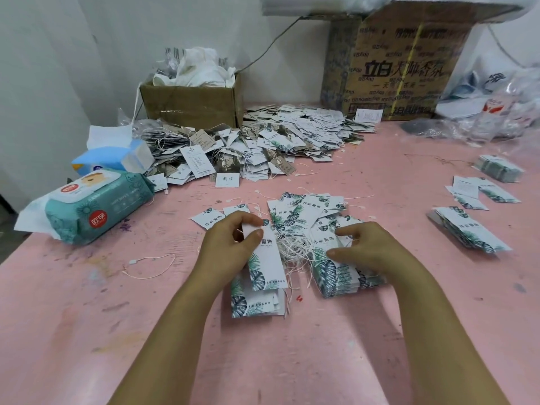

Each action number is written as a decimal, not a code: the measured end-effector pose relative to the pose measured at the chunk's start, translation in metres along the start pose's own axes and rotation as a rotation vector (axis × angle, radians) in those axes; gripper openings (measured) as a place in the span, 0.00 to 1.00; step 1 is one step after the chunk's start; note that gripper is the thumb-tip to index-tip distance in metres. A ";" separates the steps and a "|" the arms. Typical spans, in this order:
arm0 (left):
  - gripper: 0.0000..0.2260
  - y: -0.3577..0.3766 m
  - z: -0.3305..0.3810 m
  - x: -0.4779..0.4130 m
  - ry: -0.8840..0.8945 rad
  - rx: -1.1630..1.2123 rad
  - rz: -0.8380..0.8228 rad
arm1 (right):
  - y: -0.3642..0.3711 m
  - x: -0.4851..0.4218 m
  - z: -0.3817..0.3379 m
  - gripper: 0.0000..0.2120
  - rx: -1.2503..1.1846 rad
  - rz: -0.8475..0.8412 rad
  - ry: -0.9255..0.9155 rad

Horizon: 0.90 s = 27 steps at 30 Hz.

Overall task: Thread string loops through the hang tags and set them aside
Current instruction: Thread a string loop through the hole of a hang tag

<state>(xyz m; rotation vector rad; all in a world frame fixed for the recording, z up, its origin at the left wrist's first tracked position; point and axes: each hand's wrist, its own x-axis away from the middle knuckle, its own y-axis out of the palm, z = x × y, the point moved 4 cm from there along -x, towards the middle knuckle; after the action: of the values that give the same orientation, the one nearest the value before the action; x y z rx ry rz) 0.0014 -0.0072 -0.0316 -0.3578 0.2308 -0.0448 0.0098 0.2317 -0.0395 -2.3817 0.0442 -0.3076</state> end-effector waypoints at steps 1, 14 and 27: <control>0.08 0.000 0.000 0.000 0.003 0.007 -0.001 | 0.000 -0.002 0.003 0.28 0.004 -0.004 0.015; 0.10 0.003 -0.004 0.000 -0.015 -0.013 -0.028 | 0.004 -0.005 0.001 0.09 0.034 0.120 -0.037; 0.10 0.005 -0.004 0.000 0.003 -0.014 -0.049 | 0.012 -0.005 0.001 0.28 -0.006 0.055 -0.005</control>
<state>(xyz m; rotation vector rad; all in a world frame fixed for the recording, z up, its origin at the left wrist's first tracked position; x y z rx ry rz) 0.0008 -0.0039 -0.0366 -0.3769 0.2259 -0.0918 0.0058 0.2239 -0.0490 -2.3824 0.1086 -0.2760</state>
